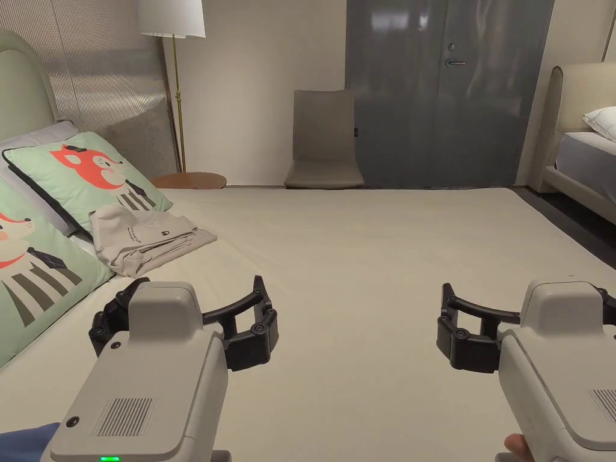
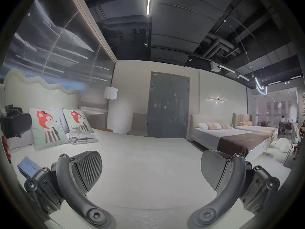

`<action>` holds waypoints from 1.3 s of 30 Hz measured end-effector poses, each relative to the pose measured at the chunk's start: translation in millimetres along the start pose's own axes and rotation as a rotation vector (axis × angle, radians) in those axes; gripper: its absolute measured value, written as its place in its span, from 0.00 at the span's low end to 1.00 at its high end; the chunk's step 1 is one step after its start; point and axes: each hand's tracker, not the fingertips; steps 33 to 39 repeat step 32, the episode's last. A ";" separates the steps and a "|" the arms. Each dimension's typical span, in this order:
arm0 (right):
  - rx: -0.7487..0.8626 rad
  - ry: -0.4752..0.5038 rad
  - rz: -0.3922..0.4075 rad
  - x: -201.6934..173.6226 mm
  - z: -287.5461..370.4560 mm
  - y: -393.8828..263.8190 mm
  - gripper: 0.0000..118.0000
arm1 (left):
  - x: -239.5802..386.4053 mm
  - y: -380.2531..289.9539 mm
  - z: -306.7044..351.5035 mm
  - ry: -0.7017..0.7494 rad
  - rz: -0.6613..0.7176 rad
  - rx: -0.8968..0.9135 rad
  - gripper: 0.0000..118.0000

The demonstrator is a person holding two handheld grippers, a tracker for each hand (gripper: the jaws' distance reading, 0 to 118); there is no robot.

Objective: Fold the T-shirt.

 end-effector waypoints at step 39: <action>-0.046 -0.057 0.007 -1.7 5.6 18.0 1.00 | -2.8 7.3 3.0 -0.018 0.010 -0.014 0.94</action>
